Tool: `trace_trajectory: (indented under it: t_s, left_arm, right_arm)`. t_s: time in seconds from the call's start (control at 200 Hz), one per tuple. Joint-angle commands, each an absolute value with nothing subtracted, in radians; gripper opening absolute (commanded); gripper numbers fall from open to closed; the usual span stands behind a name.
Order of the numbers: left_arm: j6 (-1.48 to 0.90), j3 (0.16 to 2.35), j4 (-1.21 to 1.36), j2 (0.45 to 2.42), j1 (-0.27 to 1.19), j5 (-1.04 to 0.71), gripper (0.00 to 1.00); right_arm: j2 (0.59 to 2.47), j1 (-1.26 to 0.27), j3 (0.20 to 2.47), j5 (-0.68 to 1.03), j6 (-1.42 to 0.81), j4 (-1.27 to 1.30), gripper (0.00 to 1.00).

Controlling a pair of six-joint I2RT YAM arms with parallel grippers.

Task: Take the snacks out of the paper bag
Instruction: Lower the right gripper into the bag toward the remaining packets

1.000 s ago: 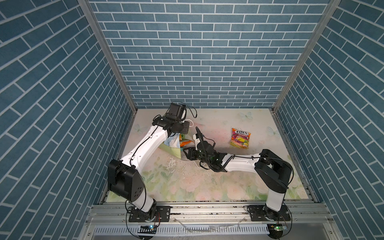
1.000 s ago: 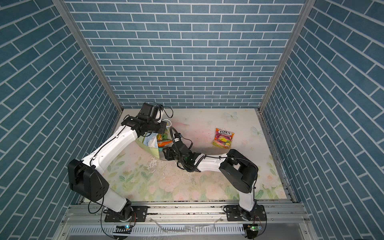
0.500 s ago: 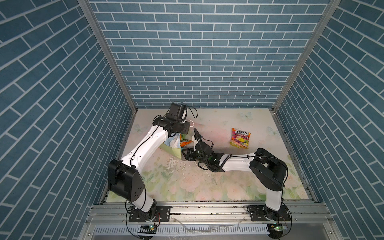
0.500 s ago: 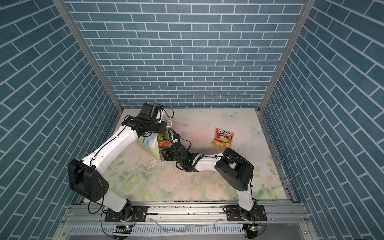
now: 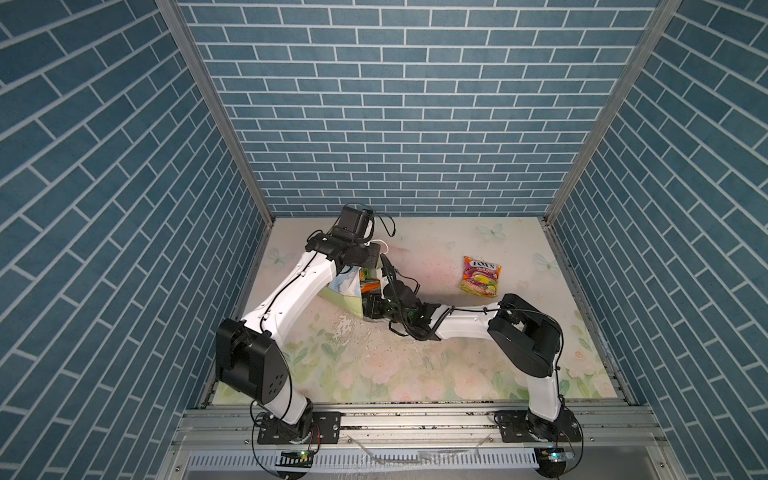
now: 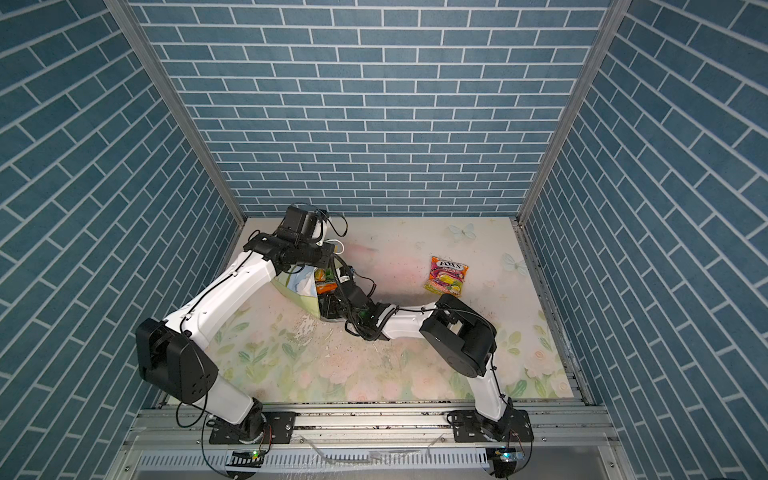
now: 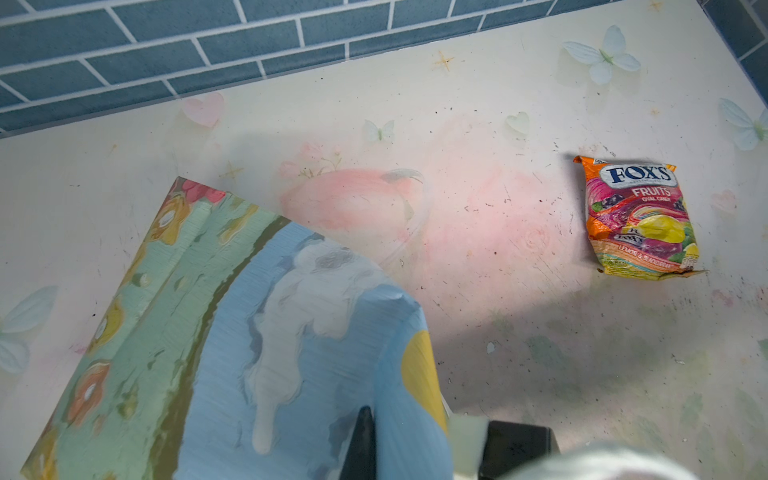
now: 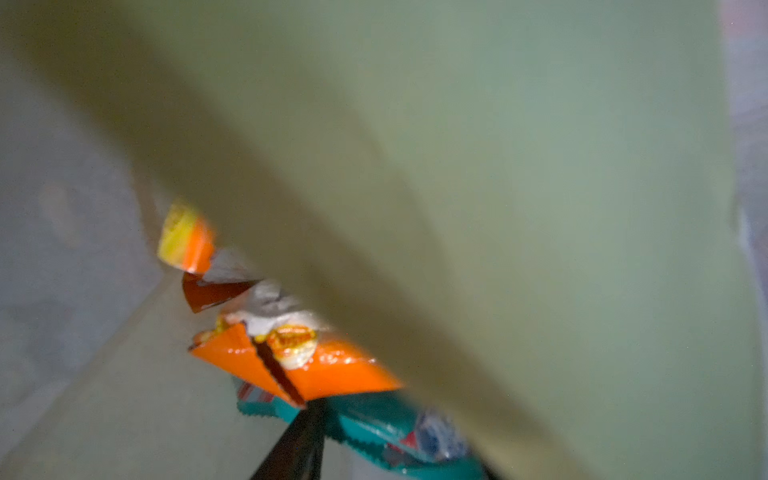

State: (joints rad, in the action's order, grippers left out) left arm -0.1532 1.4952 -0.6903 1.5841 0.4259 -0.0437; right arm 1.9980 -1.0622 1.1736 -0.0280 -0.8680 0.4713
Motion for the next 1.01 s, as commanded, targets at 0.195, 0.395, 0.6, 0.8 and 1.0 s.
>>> trace_trajectory:
  t_s: [0.195, 0.395, 0.6, 0.8, 1.0]
  left_arm:
    - [-0.163, 1.503, -0.627, 1.549, 0.438, -0.077, 0.00]
    - [-0.163, 1.506, -0.633, 1.548, 0.437, -0.066, 0.00]
    - [-0.163, 1.505, -0.634, 1.551, 0.438, -0.063, 0.00]
    - [-0.163, 1.506, -0.637, 1.555, 0.439, -0.058, 0.00]
    - [-0.161, 1.512, -0.643, 1.555, 0.438, -0.058, 0.00]
  right_arm:
    - [2.003, -1.069, 1.189, -0.056, -0.873, 0.459, 0.26]
    - [1.971, -1.068, 1.163, -0.082, -0.859, 0.451, 0.08]
    - [1.933, -1.069, 1.144, -0.107, -0.839, 0.426, 0.00]
    - [1.896, -1.069, 1.140, -0.135, -0.810, 0.384, 0.00]
    - [1.872, -1.069, 1.149, -0.161, -0.779, 0.331, 0.00]
